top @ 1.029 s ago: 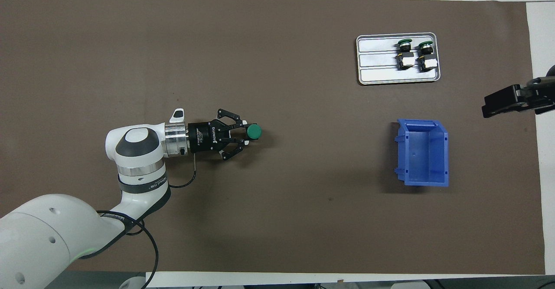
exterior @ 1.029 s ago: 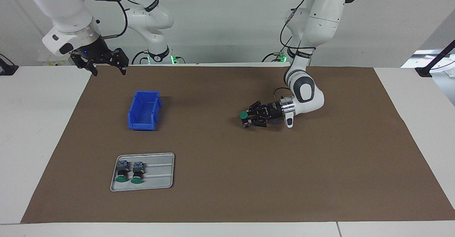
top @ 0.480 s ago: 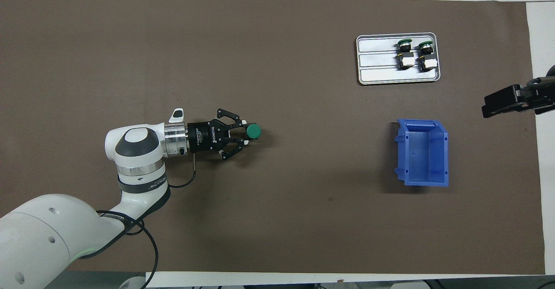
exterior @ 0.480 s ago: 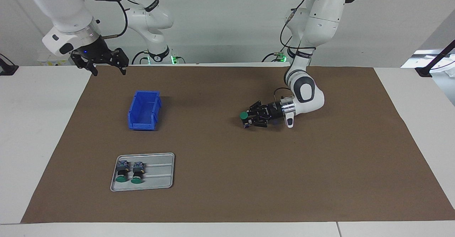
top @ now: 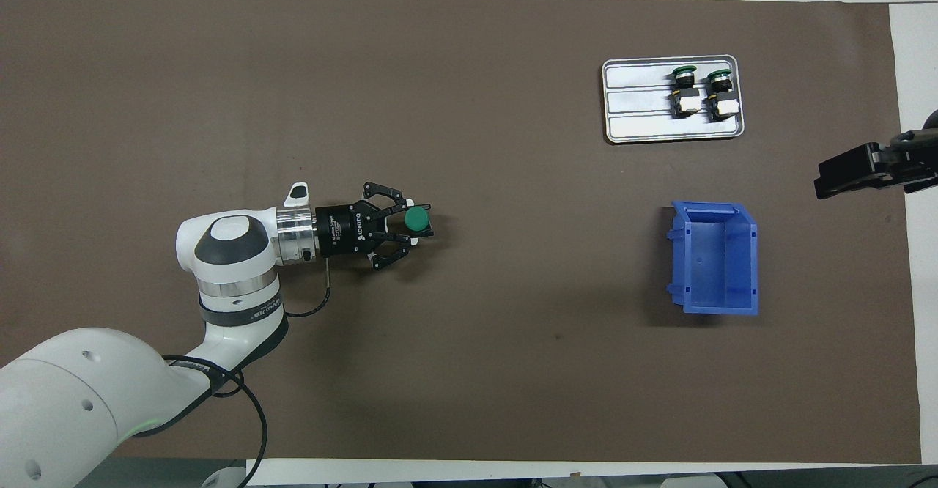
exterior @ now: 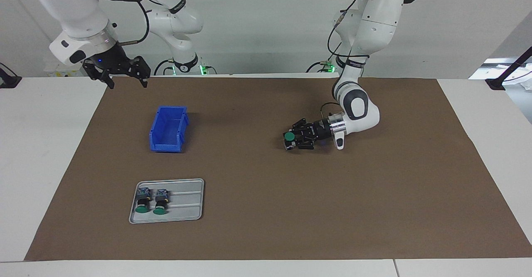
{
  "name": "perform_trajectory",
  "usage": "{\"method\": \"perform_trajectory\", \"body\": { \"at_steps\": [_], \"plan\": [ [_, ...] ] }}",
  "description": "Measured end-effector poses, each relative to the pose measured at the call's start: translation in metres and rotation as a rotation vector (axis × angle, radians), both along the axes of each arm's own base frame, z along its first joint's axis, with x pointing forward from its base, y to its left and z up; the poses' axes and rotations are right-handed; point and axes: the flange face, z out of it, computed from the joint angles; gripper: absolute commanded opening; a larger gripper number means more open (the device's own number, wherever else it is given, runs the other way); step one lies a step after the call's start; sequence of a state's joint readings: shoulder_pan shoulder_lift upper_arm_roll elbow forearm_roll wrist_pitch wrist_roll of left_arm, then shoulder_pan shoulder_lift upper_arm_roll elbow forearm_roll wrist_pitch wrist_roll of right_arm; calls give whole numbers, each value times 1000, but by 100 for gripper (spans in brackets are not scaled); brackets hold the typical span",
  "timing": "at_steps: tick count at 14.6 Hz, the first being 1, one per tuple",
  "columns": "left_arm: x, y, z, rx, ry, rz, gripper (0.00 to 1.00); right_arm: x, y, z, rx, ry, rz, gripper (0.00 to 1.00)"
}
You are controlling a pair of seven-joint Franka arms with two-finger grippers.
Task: Place and press button with both arms
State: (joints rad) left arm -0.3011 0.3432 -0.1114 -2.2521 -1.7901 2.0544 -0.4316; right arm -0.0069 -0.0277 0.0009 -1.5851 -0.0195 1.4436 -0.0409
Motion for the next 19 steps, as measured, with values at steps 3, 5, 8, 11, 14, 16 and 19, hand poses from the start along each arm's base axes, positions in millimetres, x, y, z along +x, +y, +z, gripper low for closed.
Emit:
{"method": "perform_trajectory", "body": {
  "at_steps": [3, 5, 8, 11, 14, 16, 19],
  "plan": [
    [0, 1, 0, 4, -1, 3, 64, 0, 0, 0, 0, 0, 0, 99],
    [1, 1, 2, 6, -5, 6, 100, 0, 0, 0, 0, 0, 0, 99],
    [2, 1, 6, 5, -13, 8, 100, 0, 0, 0, 0, 0, 0, 99],
    [4, 0, 13, 1, -21, 9, 100, 0, 0, 0, 0, 0, 0, 99],
    [5, 0, 22, -3, -29, 12, 100, 0, 0, 0, 0, 0, 0, 99],
    [6, 0, 24, -4, -27, 14, 100, 0, 0, 0, 0, 0, 0, 99],
    [8, 0, 41, -11, -22, 20, 100, 0, 0, 0, 0, 0, 0, 99]
  ]
}}
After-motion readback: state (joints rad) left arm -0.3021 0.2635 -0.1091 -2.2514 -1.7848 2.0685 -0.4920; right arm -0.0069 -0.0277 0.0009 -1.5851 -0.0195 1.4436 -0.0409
